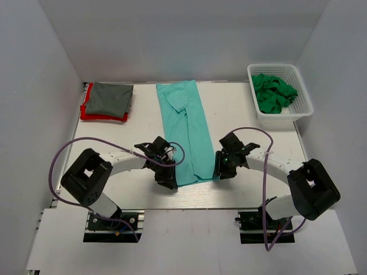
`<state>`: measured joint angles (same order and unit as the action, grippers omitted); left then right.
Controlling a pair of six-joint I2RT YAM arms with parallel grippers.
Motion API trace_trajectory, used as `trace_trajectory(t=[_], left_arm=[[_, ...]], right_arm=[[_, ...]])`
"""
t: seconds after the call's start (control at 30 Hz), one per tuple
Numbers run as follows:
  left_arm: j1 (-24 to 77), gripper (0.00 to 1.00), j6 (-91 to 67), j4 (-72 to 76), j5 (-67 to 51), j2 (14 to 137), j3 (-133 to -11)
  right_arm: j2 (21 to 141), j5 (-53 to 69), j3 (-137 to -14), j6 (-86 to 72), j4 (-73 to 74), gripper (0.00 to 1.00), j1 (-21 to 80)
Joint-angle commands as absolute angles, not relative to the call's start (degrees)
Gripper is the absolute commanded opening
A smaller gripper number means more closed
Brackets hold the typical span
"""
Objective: Fold and stack the t-shirts
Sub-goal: Grab the bottom of the folded rectangular tshirt with both arms, then fold the folded rectangular tshirt in 1/3 of the way
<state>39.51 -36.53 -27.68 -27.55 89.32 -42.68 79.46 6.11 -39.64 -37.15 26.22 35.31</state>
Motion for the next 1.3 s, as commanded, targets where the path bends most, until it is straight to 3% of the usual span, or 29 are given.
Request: trace_trajectory(t=[0.0,0.07,0.1,0.17,0.23,0.3,0.33,0.63,0.77,1.27], left_arm=[[40.25,0.32,-36.30,-27.16,-27.16,90.00,-43.32],[40.25,0.24,-36.30,-27.16,-26.54,90.70,-44.11],[40.25,0.13,-36.30,-27.16,-26.02,90.70,-44.12],[40.25,0.03,-35.68,-27.85,-25.49,92.36,-46.22],[40.25,0.00,-35.68,-27.86,-24.96,93.07,-46.76],[40.25,0.00,-35.16,-27.86,-24.96,93.08,-48.24],[40.25,0.00,-35.16,-28.56,-24.96,93.08,-48.25],[38.23,0.00,-36.64,-38.92,-12.43,89.91,-63.43],[35.69,0.00,-37.97,-44.47,-6.25,94.99,-70.56],[24.35,0.00,-38.77,-36.83,-3.25,101.94,-86.56]], right_arm=[[80.68,6.06,-40.52,-36.57,24.35,0.39,34.72],[80.95,6.50,-40.52,-36.30,24.08,0.36,34.46],[81.47,6.76,-40.60,-36.12,23.82,0.34,34.45],[81.83,6.86,-40.96,-35.51,23.29,0.31,34.37],[82.79,7.03,-41.39,-34.72,22.85,0.26,33.15],[83.50,7.03,-42.45,-34.37,22.85,0.03,34.36],[83.93,7.21,-42.80,-34.28,22.94,0.00,34.19],[82.35,4.23,-53.84,-30.68,24.43,0.00,34.01],[86.56,-1.74,-62.21,-29.45,28.47,0.00,32.96],[105.99,-2.11,-94.37,-24.17,32.86,0.00,27.69]])
